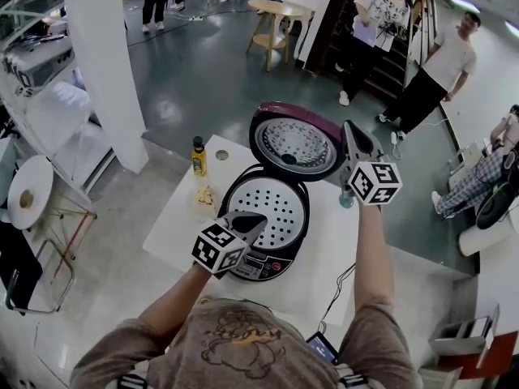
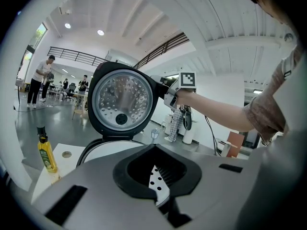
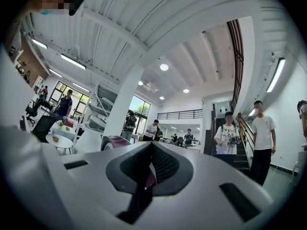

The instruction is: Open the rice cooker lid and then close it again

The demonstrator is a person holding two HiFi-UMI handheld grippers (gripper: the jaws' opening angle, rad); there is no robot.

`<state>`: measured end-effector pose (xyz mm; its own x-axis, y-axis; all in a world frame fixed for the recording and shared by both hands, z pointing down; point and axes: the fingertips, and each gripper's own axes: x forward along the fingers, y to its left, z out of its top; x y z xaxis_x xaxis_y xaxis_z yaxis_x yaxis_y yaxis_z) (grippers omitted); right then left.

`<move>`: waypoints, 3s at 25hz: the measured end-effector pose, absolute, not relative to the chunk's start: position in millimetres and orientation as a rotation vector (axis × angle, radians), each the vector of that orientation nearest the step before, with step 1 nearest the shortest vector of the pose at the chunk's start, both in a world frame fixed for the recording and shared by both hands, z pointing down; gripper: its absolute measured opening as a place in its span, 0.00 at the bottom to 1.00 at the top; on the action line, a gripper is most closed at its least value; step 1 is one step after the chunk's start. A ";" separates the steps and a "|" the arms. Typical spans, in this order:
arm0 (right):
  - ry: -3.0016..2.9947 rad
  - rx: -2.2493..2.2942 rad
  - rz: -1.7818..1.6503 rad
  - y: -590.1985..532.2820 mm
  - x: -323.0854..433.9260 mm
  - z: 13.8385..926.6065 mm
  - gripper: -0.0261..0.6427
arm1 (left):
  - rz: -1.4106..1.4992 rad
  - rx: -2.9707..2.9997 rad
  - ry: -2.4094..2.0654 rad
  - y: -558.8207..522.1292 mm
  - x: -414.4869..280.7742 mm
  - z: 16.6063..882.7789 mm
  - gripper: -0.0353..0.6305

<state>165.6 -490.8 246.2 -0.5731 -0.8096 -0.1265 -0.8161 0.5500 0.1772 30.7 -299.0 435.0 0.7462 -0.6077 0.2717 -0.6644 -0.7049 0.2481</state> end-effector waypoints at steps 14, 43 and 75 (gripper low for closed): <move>2.699 -1.479 0.300 -468.4 197.2 246.1 0.05 | 0.241 2.620 -0.942 -295.2 40.0 435.9 0.08; 2.882 -1.219 0.111 -454.8 181.8 285.0 0.70 | 0.255 2.627 -0.906 -286.3 47.1 436.4 0.08; 2.992 -1.146 0.110 -446.1 151.9 304.4 0.67 | 0.220 2.590 -0.927 -275.2 31.9 438.0 0.08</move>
